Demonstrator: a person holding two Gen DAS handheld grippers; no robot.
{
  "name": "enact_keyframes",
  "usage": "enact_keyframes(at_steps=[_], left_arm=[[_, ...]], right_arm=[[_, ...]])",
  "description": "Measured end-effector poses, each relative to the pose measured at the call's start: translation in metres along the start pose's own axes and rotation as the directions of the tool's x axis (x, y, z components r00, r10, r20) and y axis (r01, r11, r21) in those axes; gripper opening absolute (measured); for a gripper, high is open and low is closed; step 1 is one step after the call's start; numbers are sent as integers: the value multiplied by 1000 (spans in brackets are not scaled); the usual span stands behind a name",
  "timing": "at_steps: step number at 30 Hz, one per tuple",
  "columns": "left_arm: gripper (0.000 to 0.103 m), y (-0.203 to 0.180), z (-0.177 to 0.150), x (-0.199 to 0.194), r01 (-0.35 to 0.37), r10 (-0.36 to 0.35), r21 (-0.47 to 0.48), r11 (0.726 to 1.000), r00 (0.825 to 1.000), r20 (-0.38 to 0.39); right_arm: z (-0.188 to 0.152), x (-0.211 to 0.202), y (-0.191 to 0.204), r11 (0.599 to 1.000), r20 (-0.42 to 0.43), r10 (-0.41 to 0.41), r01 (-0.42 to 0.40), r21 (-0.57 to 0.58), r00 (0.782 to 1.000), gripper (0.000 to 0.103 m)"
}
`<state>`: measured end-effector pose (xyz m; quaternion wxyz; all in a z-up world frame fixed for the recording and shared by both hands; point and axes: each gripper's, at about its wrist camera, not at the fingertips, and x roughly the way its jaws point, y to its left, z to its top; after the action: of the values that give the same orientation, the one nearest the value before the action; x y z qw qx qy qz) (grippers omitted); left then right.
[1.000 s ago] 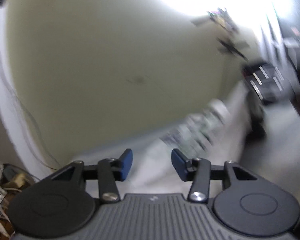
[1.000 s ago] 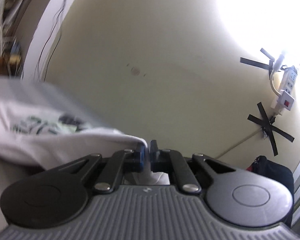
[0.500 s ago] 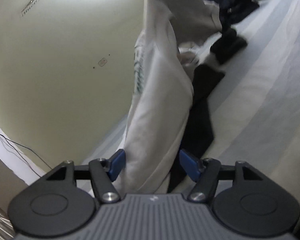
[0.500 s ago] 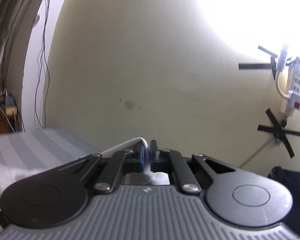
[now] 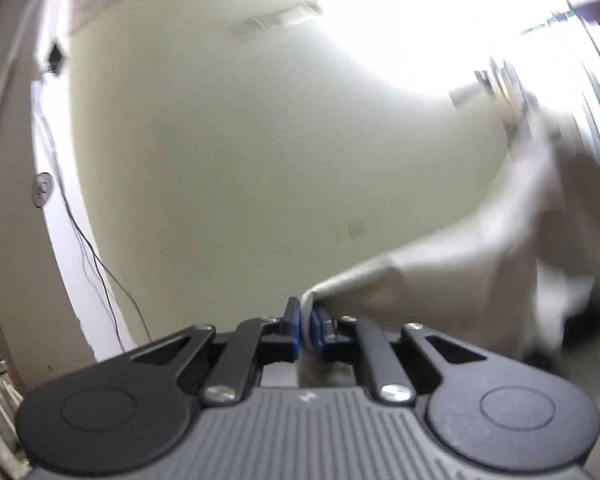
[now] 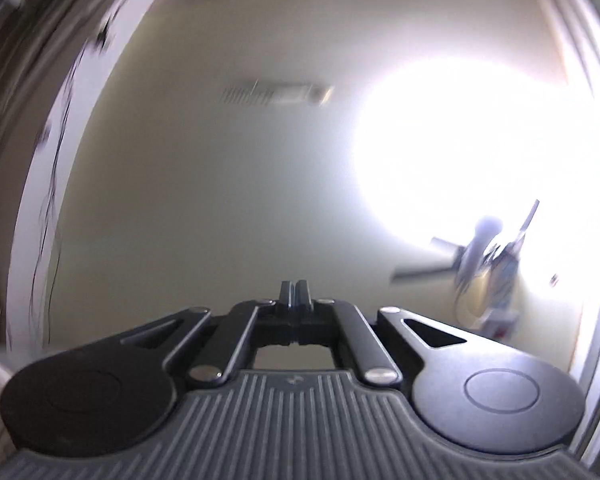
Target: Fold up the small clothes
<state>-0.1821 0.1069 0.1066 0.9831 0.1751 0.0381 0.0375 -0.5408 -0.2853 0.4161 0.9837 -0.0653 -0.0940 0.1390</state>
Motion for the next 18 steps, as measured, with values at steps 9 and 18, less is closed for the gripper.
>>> enact_keyframes(at_steps=[9, 18], left_arm=[[7, 14, 71, -25, 19, -10, -44, 999, 983, 183], [7, 8, 128, -22, 30, -41, 51, 998, 973, 228]], right_arm=[[8, -29, -5, 981, -134, 183, -191, -45, 974, 22], [-158, -65, 103, 803, -450, 529, -596, -10, 720, 89]])
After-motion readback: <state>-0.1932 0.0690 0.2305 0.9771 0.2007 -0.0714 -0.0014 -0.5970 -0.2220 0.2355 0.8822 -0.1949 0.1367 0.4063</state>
